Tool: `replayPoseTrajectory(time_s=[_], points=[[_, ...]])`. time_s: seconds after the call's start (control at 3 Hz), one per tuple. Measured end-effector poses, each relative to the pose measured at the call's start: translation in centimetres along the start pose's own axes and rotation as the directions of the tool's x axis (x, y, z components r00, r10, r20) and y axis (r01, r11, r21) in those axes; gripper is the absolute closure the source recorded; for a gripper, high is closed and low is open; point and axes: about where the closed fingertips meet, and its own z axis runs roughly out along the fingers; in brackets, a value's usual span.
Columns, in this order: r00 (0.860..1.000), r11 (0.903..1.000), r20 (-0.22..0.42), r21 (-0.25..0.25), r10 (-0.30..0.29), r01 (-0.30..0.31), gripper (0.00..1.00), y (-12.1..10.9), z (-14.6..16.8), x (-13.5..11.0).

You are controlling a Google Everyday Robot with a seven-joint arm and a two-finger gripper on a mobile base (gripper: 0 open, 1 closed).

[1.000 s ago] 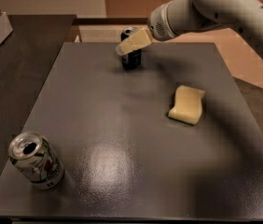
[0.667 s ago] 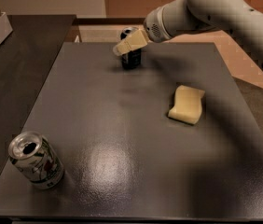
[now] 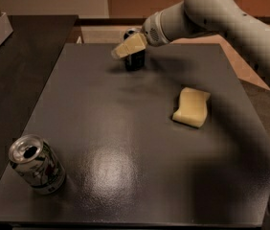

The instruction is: Knock pepsi can over

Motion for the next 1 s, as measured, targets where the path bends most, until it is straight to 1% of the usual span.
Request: replayPoseTrajectory(time_s=[0.33, 1.0], points=[[1.000, 0.9999, -0.008, -0.014, 0.007, -0.007, 0.18, 0.05, 0.66, 0.32], [1.000, 0.9997, -0.021, -0.023, 0.010, -0.010, 0.64, -0.13, 0.77, 0.83]])
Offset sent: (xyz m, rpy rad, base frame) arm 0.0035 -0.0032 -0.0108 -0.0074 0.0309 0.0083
